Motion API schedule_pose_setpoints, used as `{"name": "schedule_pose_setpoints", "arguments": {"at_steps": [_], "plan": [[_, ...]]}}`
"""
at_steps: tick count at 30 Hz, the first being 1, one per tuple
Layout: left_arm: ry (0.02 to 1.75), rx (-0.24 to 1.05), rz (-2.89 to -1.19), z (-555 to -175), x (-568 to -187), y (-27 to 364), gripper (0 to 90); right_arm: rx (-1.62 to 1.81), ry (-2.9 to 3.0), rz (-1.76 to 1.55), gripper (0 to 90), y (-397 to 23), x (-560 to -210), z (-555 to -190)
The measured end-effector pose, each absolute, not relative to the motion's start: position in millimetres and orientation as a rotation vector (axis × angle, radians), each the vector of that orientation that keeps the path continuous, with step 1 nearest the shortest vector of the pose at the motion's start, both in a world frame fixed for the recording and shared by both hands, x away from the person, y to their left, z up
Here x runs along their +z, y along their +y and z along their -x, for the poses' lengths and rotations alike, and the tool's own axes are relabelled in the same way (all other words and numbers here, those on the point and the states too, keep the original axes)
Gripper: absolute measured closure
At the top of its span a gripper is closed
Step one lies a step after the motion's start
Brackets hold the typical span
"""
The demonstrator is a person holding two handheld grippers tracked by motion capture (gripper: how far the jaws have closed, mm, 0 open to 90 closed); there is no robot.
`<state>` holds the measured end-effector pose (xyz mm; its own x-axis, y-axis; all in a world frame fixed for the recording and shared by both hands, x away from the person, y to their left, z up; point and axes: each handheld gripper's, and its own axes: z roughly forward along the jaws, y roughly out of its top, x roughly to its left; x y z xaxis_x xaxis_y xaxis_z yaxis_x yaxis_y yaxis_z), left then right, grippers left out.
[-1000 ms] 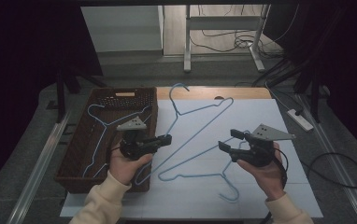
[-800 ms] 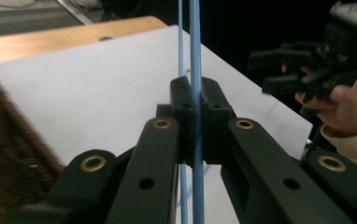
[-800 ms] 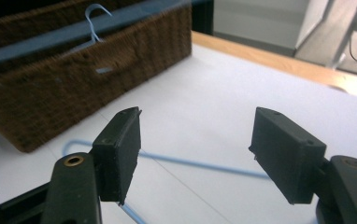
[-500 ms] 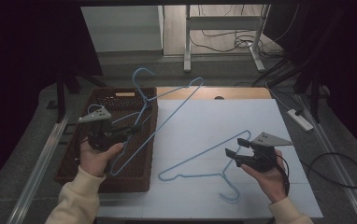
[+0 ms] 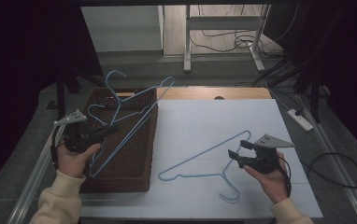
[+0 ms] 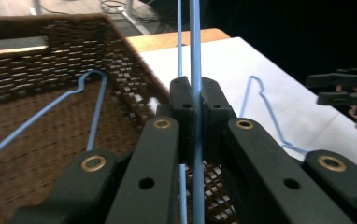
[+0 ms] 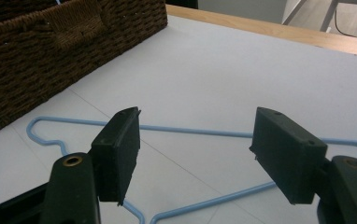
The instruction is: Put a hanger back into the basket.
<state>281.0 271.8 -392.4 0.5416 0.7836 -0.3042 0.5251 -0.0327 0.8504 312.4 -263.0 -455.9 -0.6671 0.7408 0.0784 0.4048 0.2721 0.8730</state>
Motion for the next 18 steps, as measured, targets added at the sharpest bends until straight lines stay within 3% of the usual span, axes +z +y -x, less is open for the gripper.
{"name": "schedule_pose_setpoints", "arguments": {"at_steps": [8, 18], "plan": [[1.168, 0.311, -1.66, -278, -401, 303, 86.3, 1.343, 2.214, -1.041, 33.0, -262, -459, -312], [1.146, 0.369, -1.713, -281, -395, 304, 86.4, 1.327, 2.218, -1.051, 32.9, -263, -462, -314]]}}
